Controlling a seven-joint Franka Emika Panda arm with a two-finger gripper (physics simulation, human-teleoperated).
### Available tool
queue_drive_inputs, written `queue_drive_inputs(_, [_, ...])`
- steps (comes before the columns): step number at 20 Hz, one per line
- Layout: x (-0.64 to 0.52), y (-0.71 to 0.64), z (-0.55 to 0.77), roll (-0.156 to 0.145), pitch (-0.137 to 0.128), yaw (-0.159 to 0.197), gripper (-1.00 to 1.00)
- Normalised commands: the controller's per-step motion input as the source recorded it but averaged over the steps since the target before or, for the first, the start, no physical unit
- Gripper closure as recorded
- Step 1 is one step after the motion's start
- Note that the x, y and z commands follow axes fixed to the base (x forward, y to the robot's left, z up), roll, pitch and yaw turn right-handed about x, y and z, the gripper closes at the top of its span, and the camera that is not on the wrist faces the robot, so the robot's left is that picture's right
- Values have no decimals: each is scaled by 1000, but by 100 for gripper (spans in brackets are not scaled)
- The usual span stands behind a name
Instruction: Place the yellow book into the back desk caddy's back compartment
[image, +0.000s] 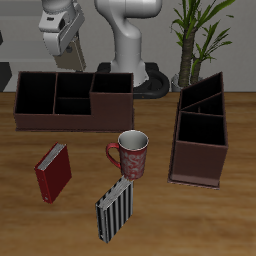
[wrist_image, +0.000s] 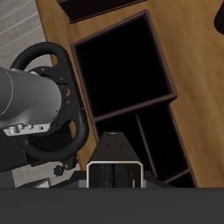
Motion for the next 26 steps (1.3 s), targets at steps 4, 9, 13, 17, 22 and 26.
queue_drive_inputs(4, [19,-51,-77,-20,19,-11,100])
queue_drive_inputs(9, [19,-75,20,-26,4,-4,100])
queue_drive_inputs(13, [0,35,68,5,-13,40,100])
queue_drive_inputs(17, [47,35,52,-3,-19,36,100])
queue_drive_inputs(22, [58,18,22,0,-7,22,100])
queue_drive_inputs(26, [57,-30,-4,-2,3,34,100])
